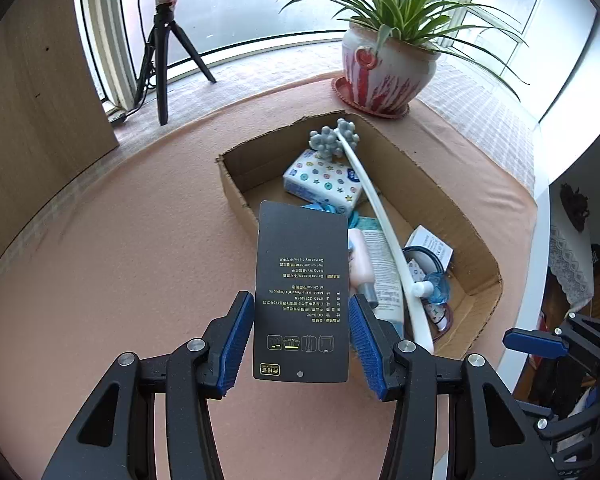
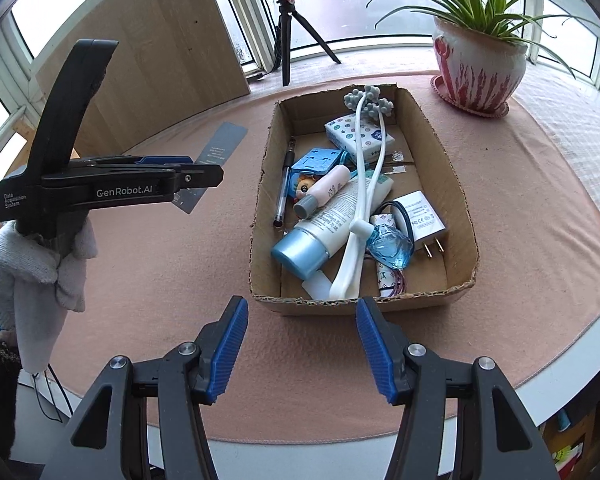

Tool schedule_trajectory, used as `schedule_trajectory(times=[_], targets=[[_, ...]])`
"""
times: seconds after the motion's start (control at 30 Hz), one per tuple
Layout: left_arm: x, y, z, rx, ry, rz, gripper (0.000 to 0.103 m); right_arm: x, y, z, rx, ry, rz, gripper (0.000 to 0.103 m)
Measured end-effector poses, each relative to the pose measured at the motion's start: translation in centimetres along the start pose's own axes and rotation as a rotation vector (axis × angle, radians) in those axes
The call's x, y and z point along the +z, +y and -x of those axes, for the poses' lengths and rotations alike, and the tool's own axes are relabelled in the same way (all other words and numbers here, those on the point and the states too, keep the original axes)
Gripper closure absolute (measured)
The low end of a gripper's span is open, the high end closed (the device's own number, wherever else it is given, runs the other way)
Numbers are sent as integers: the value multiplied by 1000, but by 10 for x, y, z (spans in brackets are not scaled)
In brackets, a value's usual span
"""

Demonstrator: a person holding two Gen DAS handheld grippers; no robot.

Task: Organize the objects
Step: 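Lift and carry the black card over the box with the left tool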

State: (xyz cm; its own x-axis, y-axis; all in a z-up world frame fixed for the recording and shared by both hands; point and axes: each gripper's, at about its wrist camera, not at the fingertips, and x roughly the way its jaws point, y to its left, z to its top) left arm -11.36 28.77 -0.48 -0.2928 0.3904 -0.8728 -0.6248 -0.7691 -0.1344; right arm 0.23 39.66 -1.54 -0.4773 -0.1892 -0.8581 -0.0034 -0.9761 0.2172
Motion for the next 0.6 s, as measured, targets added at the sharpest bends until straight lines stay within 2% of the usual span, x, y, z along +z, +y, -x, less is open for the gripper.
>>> schedule_trajectory(times=[0.3, 0.6], targets=[[25, -64, -28, -67, 8, -67, 50, -3, -31, 3, -21, 2, -38, 50], [34, -84, -39, -73, 20, -73, 50, -4, -50, 5, -30, 7, -63, 50]])
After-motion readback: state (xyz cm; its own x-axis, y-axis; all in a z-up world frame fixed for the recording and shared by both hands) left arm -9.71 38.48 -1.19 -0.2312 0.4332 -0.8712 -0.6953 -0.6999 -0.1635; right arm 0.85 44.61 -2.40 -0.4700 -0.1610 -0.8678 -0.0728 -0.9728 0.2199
